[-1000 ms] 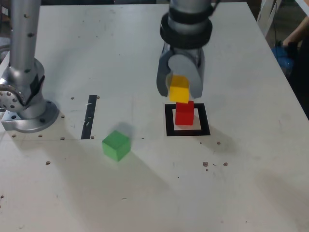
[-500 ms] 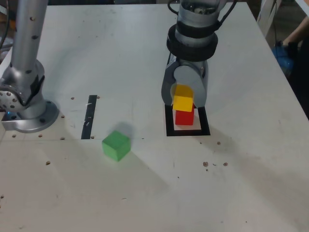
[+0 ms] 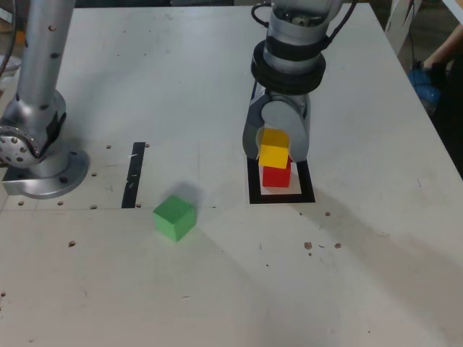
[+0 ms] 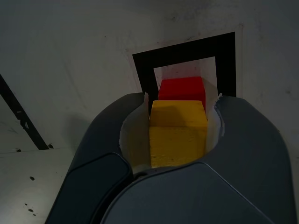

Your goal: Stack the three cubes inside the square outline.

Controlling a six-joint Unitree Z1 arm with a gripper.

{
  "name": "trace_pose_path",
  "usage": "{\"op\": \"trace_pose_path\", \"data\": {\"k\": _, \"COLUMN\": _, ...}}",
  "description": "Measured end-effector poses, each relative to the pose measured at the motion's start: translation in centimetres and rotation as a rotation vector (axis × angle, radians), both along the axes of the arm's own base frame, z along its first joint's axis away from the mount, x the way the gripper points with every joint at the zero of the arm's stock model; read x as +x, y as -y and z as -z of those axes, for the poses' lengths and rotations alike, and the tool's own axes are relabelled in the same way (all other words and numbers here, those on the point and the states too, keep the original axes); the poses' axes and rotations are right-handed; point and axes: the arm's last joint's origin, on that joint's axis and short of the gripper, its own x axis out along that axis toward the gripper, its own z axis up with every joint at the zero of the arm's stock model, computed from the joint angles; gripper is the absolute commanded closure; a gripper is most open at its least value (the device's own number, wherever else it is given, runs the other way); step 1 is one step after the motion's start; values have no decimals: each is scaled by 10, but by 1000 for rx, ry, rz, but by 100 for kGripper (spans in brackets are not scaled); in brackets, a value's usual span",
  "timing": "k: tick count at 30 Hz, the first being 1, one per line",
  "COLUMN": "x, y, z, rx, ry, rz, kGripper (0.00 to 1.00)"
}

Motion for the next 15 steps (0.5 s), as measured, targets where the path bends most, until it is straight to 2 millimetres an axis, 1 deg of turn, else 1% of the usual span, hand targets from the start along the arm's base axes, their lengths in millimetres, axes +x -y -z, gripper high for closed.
{"op": "trace_pose_path", "data": {"k": 2, "x": 0, "y": 0, "z": 0, "rx": -2, "ry": 2, "rz": 0, "kGripper": 50}}
{"op": "trace_pose_path", "data": {"k": 4, "x": 1, "y": 0, "z": 0, "rx": -2, "ry": 3, "rz": 1, "kGripper": 42}}
{"op": "trace_pose_path", "data": {"k": 11, "x": 0, "y": 0, "z": 3, "rx": 2, "ry": 0, "rz": 1, "kGripper": 8}}
{"op": "trace_pose_path", "data": {"k": 13, "x": -1, "y": 0, "z": 3, "rx": 5, "ry": -1, "rz": 1, "kGripper": 2}}
{"op": "trace_pose_path", "data": {"k": 15, "x": -1, "y": 0, "z": 2, "rx": 7, "ry": -3, "rz": -1, "kGripper": 1}}
